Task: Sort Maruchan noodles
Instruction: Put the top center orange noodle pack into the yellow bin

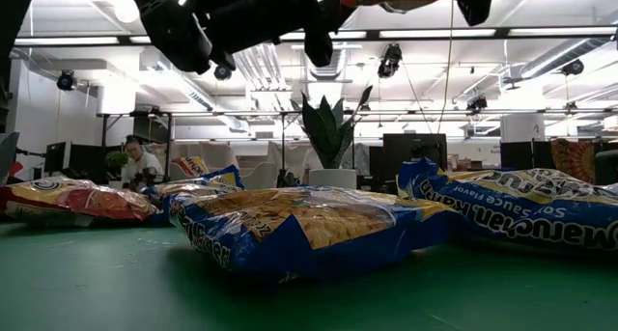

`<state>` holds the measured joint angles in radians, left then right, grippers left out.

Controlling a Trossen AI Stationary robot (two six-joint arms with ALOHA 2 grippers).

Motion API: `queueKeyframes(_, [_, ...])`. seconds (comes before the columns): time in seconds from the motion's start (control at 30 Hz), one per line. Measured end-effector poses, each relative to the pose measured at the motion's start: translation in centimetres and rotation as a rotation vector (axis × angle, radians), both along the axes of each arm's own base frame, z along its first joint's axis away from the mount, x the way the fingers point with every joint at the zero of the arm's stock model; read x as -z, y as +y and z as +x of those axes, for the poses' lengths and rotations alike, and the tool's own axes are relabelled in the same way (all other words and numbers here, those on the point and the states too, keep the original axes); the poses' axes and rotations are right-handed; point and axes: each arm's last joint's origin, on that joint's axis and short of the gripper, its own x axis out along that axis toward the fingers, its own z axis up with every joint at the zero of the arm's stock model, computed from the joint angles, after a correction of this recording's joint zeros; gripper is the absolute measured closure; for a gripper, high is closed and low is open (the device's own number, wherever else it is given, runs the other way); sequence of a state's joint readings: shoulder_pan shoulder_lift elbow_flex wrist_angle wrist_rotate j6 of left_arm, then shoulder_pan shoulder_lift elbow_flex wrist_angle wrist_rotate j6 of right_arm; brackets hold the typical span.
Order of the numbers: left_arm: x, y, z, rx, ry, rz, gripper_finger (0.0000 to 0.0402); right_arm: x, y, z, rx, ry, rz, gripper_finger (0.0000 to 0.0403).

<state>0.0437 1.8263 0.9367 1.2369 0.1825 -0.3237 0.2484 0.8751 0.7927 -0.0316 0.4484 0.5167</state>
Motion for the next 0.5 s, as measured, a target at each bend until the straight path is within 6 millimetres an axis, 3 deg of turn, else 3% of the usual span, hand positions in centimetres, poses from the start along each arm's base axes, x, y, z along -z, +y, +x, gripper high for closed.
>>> queueKeyframes(0.23, [-0.05, -0.46, 0.00, 0.003, -0.007, 0.004, 0.0325, -0.47, 0.07, 0.23, -0.016, -0.005, -0.012, 0.0197])
queueKeyframes(0.5, [-0.08, -0.68, -0.01, 0.001, -0.012, 0.019, 0.0325, -0.52, 0.15, 0.54, -0.022, -0.005, -0.037, 0.0247])
